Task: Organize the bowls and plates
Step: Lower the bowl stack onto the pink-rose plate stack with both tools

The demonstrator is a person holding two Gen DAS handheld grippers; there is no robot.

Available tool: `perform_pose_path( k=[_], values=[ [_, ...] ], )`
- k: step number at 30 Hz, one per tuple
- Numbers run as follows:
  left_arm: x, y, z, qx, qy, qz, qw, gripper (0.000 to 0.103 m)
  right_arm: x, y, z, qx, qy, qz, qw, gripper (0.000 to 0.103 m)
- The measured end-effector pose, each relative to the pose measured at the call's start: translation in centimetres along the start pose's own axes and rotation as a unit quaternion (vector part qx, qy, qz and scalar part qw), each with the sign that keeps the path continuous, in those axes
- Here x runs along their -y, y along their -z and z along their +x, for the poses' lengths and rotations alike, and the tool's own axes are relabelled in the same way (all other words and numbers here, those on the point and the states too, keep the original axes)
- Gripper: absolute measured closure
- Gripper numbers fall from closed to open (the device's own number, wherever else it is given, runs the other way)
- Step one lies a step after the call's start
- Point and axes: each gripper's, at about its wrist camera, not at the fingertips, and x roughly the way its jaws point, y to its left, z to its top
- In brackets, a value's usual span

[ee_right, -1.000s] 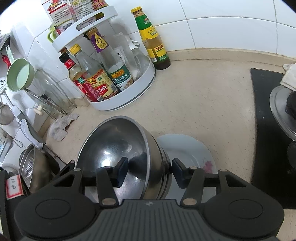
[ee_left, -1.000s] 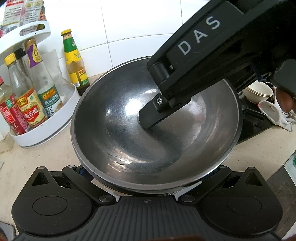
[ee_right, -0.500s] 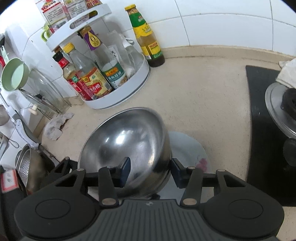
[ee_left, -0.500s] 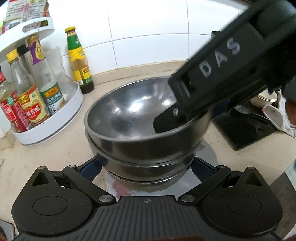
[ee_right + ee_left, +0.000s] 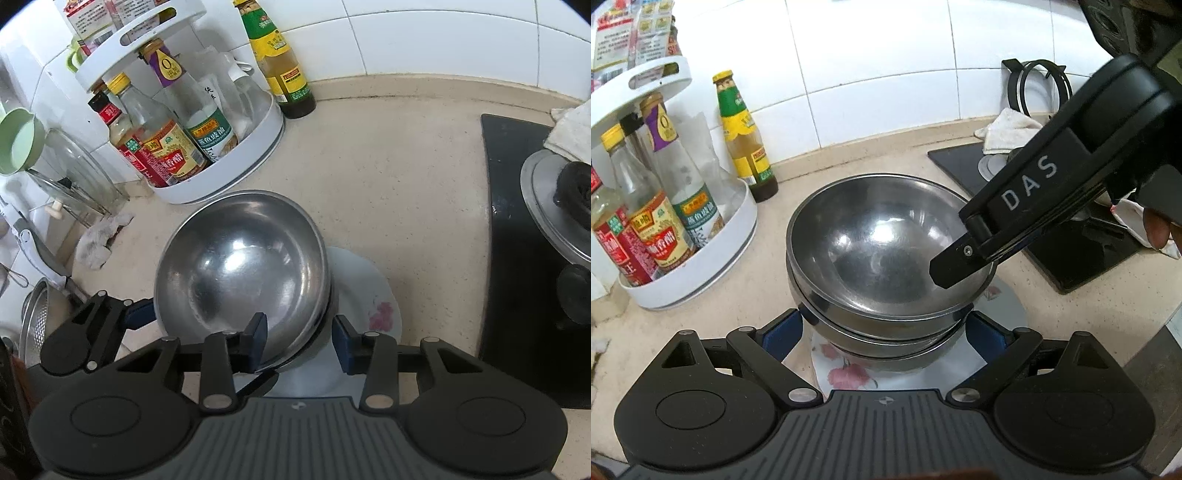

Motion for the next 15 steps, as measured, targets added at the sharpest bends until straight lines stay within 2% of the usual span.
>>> perform_pose_path(
  k=[15],
  values=[
    [0.9, 0.5, -1.9, 0.017, -0.017, 0.003, 0.9997, 0.005, -1.2, 1.1, -1.6, 0.018, 0.01, -0.016, 1.0, 0.066]
  ],
)
